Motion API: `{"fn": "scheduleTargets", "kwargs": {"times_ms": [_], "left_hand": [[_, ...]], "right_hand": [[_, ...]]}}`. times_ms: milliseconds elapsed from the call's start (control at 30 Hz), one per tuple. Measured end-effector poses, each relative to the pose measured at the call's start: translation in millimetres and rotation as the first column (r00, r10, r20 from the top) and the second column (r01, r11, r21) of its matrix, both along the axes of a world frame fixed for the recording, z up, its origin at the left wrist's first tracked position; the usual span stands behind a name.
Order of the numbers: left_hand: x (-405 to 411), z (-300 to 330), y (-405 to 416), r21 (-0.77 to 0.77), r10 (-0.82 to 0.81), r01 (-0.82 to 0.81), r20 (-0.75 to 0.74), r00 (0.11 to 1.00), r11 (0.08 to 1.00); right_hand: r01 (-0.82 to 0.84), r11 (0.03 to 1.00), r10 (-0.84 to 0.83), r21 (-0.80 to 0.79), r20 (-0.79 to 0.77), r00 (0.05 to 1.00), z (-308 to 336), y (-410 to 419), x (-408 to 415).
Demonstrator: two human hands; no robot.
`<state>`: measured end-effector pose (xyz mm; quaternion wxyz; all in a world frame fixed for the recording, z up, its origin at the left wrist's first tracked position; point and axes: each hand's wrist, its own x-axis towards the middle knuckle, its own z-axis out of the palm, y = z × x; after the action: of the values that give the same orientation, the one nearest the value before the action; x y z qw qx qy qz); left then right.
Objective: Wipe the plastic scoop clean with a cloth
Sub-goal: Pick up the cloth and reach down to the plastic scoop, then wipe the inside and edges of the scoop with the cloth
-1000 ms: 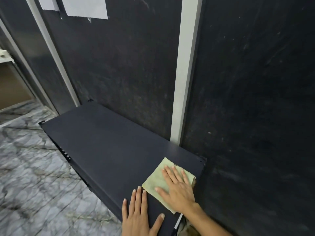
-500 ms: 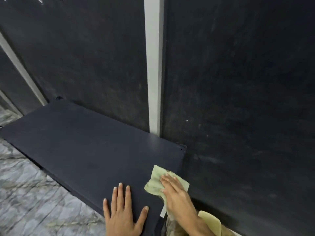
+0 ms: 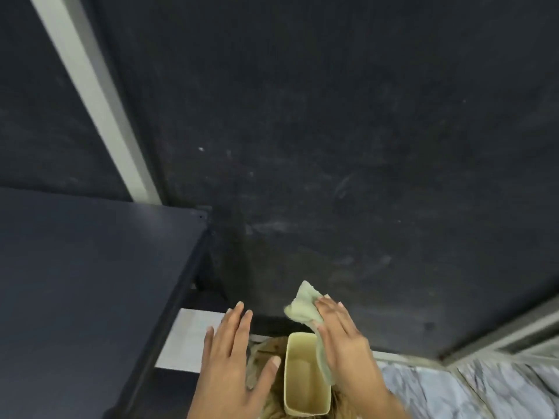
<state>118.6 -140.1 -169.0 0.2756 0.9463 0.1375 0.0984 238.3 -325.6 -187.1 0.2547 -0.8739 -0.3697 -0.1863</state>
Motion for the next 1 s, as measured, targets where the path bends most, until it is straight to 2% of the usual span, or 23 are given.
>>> {"fn": "scheduleTargets", "kwargs": {"times_ms": [100,333,467,600,833,1000], "left_hand": [[10.8,-71.9,-21.5,0.038,-0.067,0.070,-0.087,0.994,0.997],[32.4,-240.5,-44.0,0.125,-0.186,0.210,-0.184,0.965,0.970],[30.7,-312.9,-51.3,0.172,-0.240,0.288,-0.255,0.937,0.942],[19.5,-341.0,-59.9,0.165,-0.281,0.342,-0.308,0.909,0.925],[-8.1,-334.1,-87.1,0.157,-0.296,0.360,-0.324,0.899,0.920],[25.2,-375.6,-136.6,0.130,-0.277,0.353,-0.400,0.874,0.926]], "right_hand": [[0.075,0.997,-0.075,-0.011,-0.040,0.996,-74.6,-33.4,6.5],[0.230,0.971,-0.204,0.064,-0.278,0.939,-248.5,-85.9,9.1],[0.272,0.961,-0.243,0.057,-0.302,0.922,-319.6,-112.0,-5.8],[0.318,0.945,-0.284,0.076,-0.292,0.913,-352.9,-131.6,-26.3],[0.404,0.908,-0.341,0.112,-0.365,0.867,-351.9,-171.3,-76.1],[0.453,0.876,-0.365,0.167,-0.384,0.848,-371.0,-192.5,-93.2]]}}
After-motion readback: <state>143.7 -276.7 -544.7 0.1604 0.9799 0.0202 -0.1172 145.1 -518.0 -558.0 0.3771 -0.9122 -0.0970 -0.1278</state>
